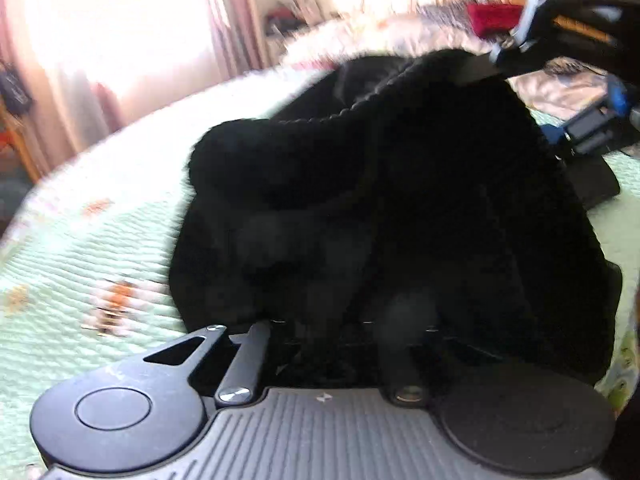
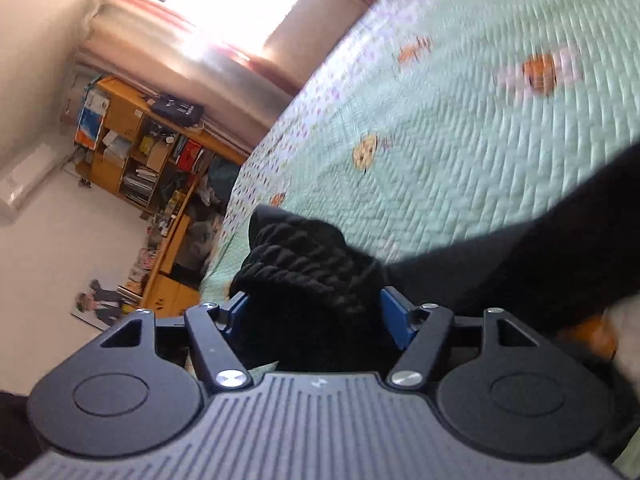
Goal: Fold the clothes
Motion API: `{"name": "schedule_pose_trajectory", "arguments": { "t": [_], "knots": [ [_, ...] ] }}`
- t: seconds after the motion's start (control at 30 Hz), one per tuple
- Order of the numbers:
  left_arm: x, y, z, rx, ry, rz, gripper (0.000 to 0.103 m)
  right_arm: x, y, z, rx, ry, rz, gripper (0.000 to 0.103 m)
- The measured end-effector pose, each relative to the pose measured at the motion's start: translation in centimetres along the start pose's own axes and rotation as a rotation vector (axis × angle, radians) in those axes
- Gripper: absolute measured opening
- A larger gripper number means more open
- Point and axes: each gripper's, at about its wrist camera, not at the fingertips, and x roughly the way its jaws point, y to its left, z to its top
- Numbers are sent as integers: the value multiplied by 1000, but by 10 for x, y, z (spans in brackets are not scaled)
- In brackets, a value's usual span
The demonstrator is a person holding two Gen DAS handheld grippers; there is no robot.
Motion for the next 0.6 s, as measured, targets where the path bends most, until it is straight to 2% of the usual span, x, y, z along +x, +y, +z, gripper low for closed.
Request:
{"name": "schedule_pose_trajectory", "arguments": {
  "t": [0.13, 0.3, 0.4, 0.53, 0.57, 0.6],
  "knots": [
    [-27, 17, -16, -82, -33, 34, 9, 6, 7, 2, -100, -18, -17, 69],
    [-58, 50, -46, -242, -26, 128, 9, 44, 38, -6, -287, 20, -118, 71],
    [-62, 53, -58, -245, -2, 126, 9, 66, 57, -11, -399, 44, -179, 72],
    [-67, 41, -68, -220, -3, 64, 9, 96, 82, -18, -560, 64, -265, 73],
    [-67, 40, -67, -220, -5, 60, 9, 104, 91, -22, -659, 16, -313, 66],
    [-71, 47, -68, -222, -9, 57, 9, 112, 99, -26, -757, -31, -364, 42]
  ]
}}
